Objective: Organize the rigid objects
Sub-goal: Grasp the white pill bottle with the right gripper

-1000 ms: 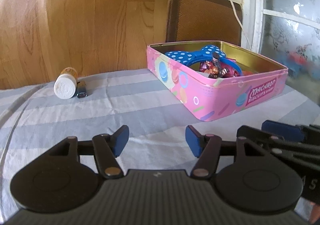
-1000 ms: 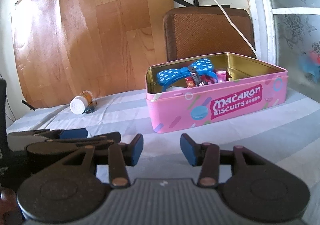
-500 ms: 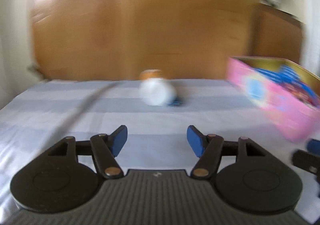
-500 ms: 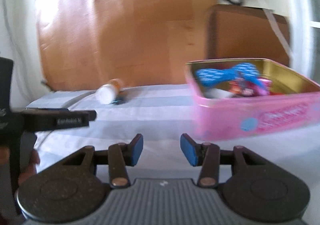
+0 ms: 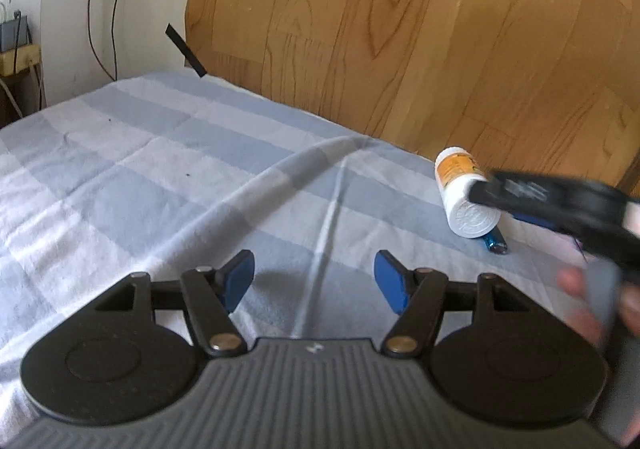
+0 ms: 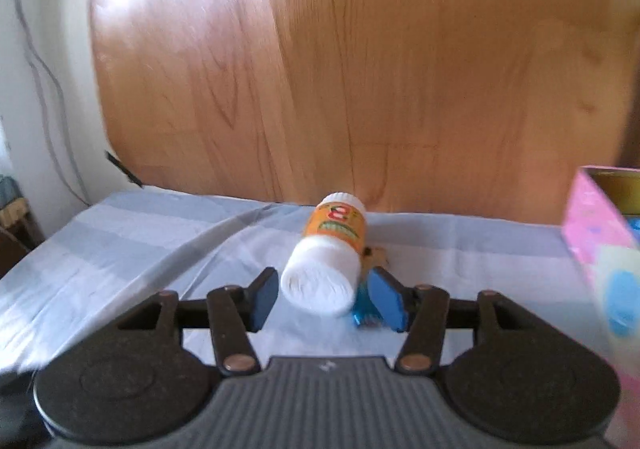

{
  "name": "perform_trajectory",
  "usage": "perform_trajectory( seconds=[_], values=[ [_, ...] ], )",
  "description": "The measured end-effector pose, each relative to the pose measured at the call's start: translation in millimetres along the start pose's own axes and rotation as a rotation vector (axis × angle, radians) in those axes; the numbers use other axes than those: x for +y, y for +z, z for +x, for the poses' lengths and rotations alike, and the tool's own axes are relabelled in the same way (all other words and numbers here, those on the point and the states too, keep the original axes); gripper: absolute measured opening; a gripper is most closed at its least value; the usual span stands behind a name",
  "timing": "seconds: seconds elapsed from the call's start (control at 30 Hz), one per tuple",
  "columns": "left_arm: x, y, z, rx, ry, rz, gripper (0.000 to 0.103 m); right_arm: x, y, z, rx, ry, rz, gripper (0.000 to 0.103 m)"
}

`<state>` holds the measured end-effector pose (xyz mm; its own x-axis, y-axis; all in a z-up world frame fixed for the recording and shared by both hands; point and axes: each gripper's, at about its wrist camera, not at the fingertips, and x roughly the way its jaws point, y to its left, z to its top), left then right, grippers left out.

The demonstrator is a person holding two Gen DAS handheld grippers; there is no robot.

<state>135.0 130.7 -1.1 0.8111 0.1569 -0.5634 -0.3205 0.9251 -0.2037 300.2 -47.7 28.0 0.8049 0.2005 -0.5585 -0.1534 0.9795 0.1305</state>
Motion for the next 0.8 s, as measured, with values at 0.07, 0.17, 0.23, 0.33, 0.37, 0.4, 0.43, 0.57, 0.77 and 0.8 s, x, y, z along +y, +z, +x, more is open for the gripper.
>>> perform_trajectory(
  seconds=[0.07,0.17,0.23,0.33,0.37,0.4,0.43,0.57,0.77,0.8],
  values=[
    [0.6,0.1,0.7,0.003,0.003,-0.007,0.068,1.4,5.5,23.2,0.029,-0.015,0.022,0.053],
    [5.5,1.4,3.4,0.006,0.004,-0.026,0.069,0.7,8.9,46.4,0.063,-0.017,0.044,0.053],
    [8.4,2.3,4.5,0.01,0.004,-0.041,0.069,-1.4,7.7,44.9,0.071,0.001,0.043,0.053],
    [10.3,3.6,3.4,0.008,-0.022,-0.054,0.069,-6.9,-4.6,18.5,0.098,0.049,-0.008,0.053],
    [9.9,3.7,1.7,0.004,-0.052,-0.056,0.072,-8.9,-10.3,6.6,0.106,0.071,-0.039,0.053],
    [8.7,3.6,-0.9,-0.001,-0.106,-0.055,0.074,-10.9,-21.1,-12.0,0.113,0.101,-0.081,0.053],
    [6.4,3.0,-4.0,-0.006,-0.163,-0.048,0.077,-10.7,-28.2,-24.9,0.116,0.125,-0.12,0.053],
    [-20.8,-7.1,-24.6,-0.043,-0.392,0.099,0.08,-32.2,-77.8,-106.1,0.124,0.191,-0.257,0.053],
    [-85.8,-47.0,-48.7,0.061,-0.759,0.359,0.083,-73.3,-128.0,-202.9,0.139,0.187,-0.313,0.054],
    [-98.3,-55.3,-55.0,0.067,-0.781,0.407,0.083,-78.6,-133.7,-214.6,0.141,0.173,-0.31,0.054]
  ],
)
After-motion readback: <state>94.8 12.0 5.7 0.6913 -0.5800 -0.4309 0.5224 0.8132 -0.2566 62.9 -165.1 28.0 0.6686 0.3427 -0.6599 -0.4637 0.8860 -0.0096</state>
